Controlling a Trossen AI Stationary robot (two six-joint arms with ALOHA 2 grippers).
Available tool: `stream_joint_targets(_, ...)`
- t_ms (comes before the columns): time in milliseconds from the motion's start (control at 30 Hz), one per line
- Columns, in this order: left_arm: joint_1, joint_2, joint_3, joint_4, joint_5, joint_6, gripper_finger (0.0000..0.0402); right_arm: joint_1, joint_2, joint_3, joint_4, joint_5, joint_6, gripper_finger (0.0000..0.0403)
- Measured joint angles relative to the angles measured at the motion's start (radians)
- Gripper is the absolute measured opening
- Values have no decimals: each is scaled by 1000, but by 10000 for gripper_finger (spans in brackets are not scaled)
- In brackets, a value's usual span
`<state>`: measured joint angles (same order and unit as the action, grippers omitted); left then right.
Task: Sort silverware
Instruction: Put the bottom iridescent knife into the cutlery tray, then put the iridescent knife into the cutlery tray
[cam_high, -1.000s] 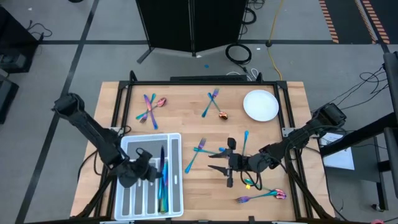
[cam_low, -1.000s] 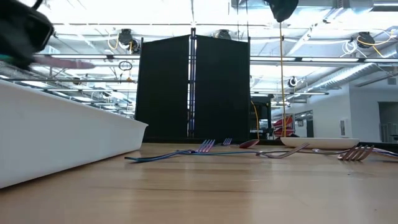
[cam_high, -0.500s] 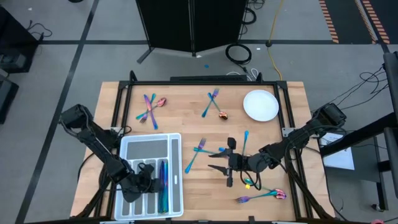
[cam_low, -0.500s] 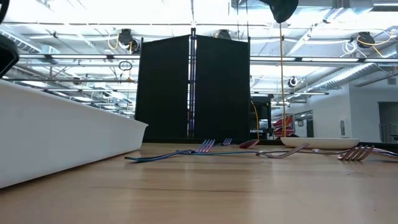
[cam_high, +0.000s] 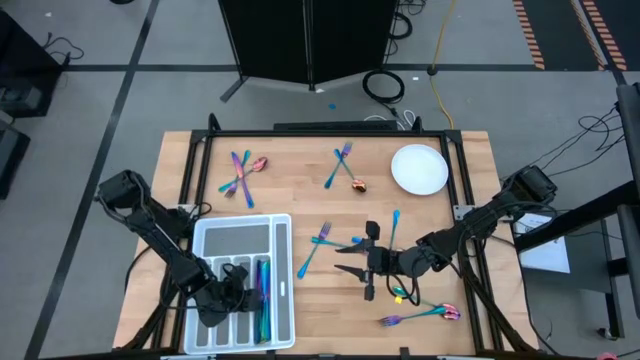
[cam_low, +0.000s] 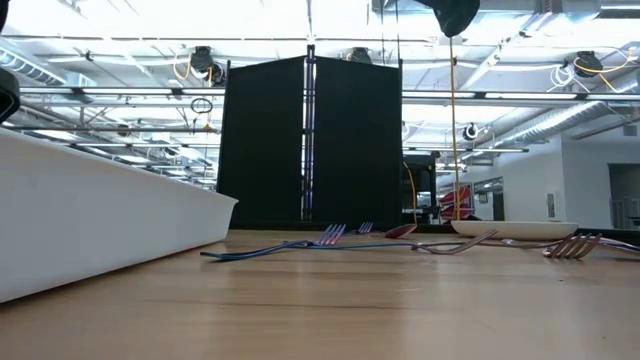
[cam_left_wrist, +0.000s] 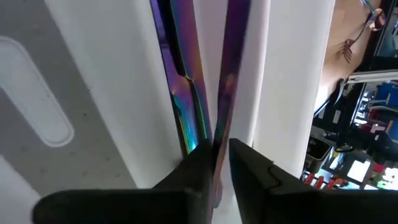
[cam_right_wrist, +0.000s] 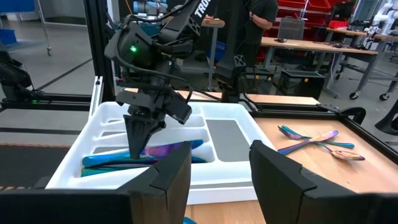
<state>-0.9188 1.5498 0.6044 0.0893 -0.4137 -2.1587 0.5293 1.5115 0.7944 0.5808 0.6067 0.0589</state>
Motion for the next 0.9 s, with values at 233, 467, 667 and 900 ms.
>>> stream_joint_targets(233,0,0,0,2,-1,17,101,0,0,0,0,0,0,148)
stream_joint_targets(467,3,-38,-2,-29,-6,97,106,0,0,0,1,0,0,148)
stream_joint_targets(667,26,-146,-2,-31,-6,312,107,0,0,0,1,0,0,148)
stream_joint_targets(900,100,-283,-2,-38,-155,806,107,0,1,0,1,15,0,148)
